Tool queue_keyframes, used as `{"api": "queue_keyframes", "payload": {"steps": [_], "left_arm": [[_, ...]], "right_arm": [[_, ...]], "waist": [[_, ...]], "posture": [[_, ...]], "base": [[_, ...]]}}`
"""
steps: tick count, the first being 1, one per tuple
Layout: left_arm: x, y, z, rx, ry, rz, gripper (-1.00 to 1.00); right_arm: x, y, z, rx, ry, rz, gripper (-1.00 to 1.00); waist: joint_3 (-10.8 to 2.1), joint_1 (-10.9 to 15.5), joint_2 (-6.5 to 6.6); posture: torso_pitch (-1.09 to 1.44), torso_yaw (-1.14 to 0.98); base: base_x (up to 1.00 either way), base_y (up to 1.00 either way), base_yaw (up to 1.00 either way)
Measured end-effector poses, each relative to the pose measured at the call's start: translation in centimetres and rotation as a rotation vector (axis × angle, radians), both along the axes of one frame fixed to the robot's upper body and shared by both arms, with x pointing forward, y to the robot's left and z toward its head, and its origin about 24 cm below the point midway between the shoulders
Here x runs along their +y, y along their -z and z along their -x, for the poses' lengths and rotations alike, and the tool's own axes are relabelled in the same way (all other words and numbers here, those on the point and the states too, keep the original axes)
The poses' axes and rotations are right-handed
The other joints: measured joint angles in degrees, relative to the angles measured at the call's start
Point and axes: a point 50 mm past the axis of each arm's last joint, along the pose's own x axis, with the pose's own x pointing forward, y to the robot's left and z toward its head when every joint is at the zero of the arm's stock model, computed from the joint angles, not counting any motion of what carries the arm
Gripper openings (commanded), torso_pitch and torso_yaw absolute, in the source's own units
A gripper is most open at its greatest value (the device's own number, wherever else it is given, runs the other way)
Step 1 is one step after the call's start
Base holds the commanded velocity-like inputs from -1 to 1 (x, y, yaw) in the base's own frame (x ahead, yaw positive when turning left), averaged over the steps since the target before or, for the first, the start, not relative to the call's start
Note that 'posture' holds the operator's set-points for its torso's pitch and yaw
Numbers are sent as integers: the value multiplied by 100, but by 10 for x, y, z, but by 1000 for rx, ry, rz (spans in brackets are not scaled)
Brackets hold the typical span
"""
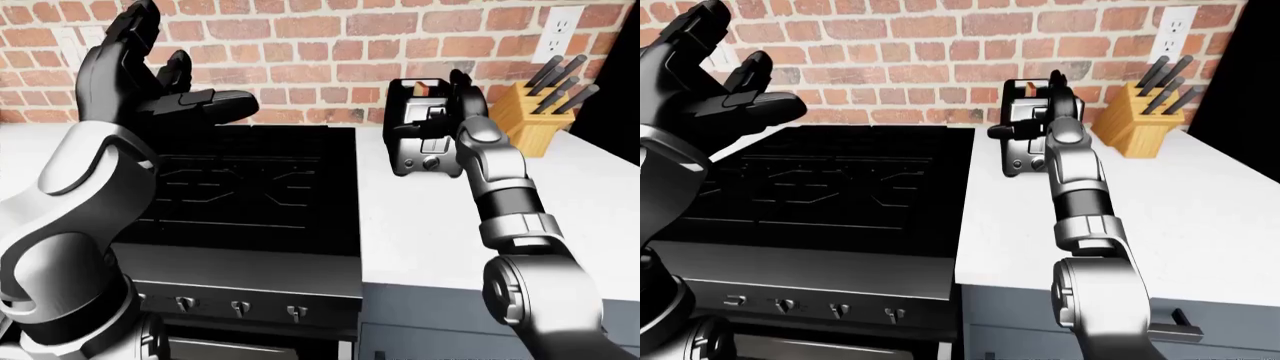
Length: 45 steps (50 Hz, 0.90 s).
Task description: Push down the lever of the toaster to turn it on.
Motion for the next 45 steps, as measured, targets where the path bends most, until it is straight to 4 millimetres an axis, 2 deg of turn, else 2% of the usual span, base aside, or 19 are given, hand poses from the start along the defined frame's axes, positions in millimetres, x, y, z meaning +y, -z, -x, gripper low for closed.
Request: {"api": "queue_keyframes", "payload": {"steps": [45], "left_arm": [[0, 1, -1, 4, 3, 3, 100]], "right_arm": [[7, 14, 1, -3, -25, 29, 100]], "waist": [[-92, -14, -28]], "posture": [[-39, 0]], "base": [[0, 0, 0]]}}
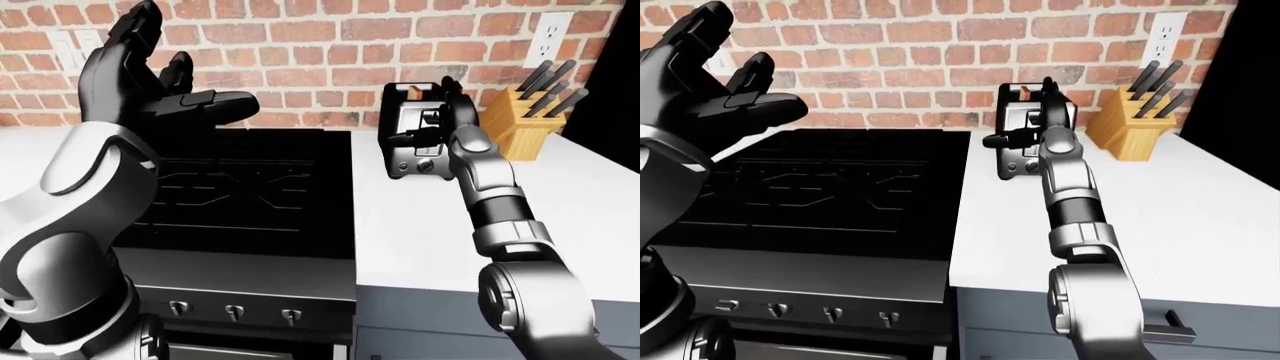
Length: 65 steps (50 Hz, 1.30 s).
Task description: Push down the lever of the toaster to turn it on.
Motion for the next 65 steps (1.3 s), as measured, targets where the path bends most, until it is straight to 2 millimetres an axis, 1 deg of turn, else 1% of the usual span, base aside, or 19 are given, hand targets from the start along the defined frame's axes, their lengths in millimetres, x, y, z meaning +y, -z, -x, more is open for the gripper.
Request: {"api": "queue_keyframes", "payload": {"steps": [18, 65], "left_arm": [[1, 0, 0, 0, -2, 1, 100], [0, -1, 0, -4, -1, 2, 100]], "right_arm": [[2, 8, 0, 11, -12, 15, 100], [1, 33, 1, 42, -9, 25, 100]], "waist": [[-36, -27, -11], [-59, -10, -39]], "posture": [[-39, 0], [-39, 0]], "base": [[0, 0, 0], [0, 0, 0]]}}
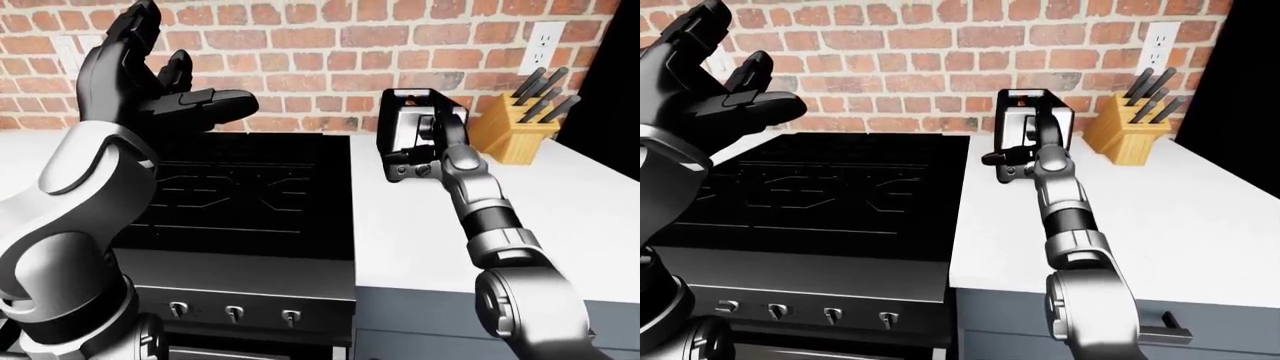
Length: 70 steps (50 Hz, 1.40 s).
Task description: Push down the lever of the toaster to turn it on.
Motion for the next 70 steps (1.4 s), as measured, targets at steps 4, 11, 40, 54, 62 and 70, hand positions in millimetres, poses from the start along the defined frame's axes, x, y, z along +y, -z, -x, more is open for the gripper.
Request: {"api": "queue_keyframes", "payload": {"steps": [4, 11, 40, 54, 62, 70], "left_arm": [[0, 0, 0, -2, 1, 0, 100], [0, -2, 1, -4, 1, -1, 100], [-1, -2, 1, -7, 0, -2, 100], [-1, -1, 1, -4, 1, -1, 100], [-1, -1, 1, -4, 2, -2, 100], [-1, -2, 1, -9, 3, -1, 100]], "right_arm": [[0, 2, 1, 1, 1, 1, 100], [-1, 5, 1, 3, 2, -2, 100], [-3, 22, 4, 20, 12, -6, 100], [-5, 25, 5, 26, 18, -7, 100], [-6, 28, 6, 30, 20, -9, 100], [-6, 33, 6, 36, 22, -10, 100]], "waist": [[-1, 6, -3], [-8, 6, -8], [-19, 21, -20], [-25, 37, -28], [-27, 39, -34], [-35, 38, -35]], "posture": [[-39, 0], [-39, 0], [-39, 0], [-39, 0], [-39, 0], [-39, 0]], "base": [[0, 0, 0], [0, 0, 0], [0, 0, 0], [0, 0, 0], [0, 0, 0], [0, 0, 0]]}}
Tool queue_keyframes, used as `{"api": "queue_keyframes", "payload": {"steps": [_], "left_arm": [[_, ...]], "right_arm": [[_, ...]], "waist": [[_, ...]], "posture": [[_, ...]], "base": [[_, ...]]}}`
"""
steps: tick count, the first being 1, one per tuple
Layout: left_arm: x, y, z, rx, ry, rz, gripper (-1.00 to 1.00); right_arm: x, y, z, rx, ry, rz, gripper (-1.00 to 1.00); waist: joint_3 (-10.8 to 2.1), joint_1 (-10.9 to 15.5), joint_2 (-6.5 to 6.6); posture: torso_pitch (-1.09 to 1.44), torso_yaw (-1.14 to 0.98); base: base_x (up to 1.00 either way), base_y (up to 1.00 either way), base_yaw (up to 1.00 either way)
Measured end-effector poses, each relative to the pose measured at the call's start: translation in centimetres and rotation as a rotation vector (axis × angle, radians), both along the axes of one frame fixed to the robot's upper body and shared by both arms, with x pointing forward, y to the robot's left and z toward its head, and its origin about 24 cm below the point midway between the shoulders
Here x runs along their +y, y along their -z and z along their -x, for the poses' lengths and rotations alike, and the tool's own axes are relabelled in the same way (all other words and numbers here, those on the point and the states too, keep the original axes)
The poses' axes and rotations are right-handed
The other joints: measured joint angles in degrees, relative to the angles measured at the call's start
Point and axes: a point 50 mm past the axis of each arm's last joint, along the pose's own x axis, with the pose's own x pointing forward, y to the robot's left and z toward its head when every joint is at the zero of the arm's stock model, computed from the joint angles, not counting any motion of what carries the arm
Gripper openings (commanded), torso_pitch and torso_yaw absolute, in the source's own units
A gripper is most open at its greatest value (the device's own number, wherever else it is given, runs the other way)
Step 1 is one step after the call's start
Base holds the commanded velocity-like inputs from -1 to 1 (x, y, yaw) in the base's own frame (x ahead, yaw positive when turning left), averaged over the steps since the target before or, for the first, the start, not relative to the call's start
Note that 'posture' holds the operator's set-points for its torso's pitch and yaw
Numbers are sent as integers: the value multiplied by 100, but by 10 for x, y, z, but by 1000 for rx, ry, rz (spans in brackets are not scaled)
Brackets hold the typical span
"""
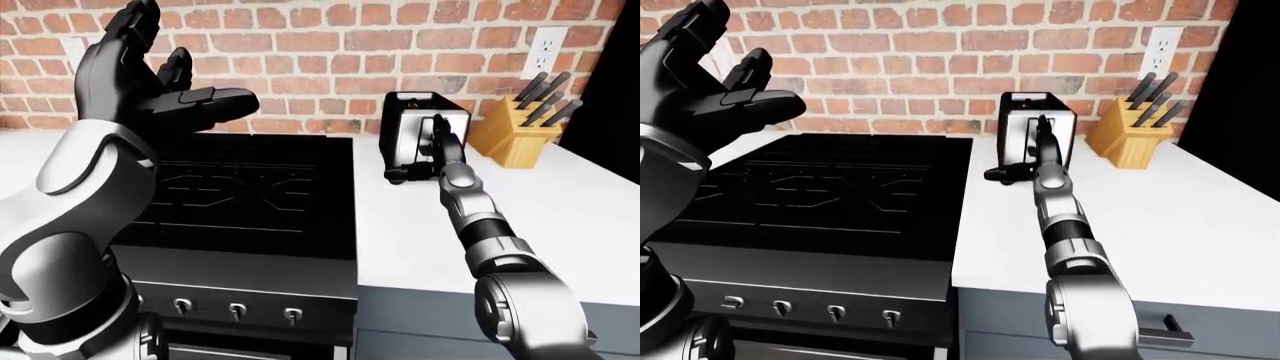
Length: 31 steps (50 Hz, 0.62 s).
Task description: Push down the lever of the toaster to turn it on.
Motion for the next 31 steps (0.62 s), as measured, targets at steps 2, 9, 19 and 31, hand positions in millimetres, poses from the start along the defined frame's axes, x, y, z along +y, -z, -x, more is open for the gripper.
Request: {"api": "queue_keyframes", "payload": {"steps": [2, 9, 19, 31], "left_arm": [[0, 0, 0, 1, 0, 0, 100], [0, -1, 1, -2, 0, -1, 100], [-1, 0, 0, -1, 1, -2, 100], [-1, 1, 0, 0, 2, -2, 100]], "right_arm": [[0, 2, 0, 1, 0, -2, 100], [0, 7, 2, 17, 0, -5, 100], [-2, 9, 3, 10, 5, -4, 100], [-2, 11, 3, 8, 5, -7, 100]], "waist": [[-4, 1, -2], [0, 3, -1], [1, 14, -7], [-17, 17, -16]], "posture": [[-39, 0], [-39, 0], [-39, 0], [-39, 0]], "base": [[0, 0, 0], [0, 0, 0], [0, 0, 0], [0, 0, 0]]}}
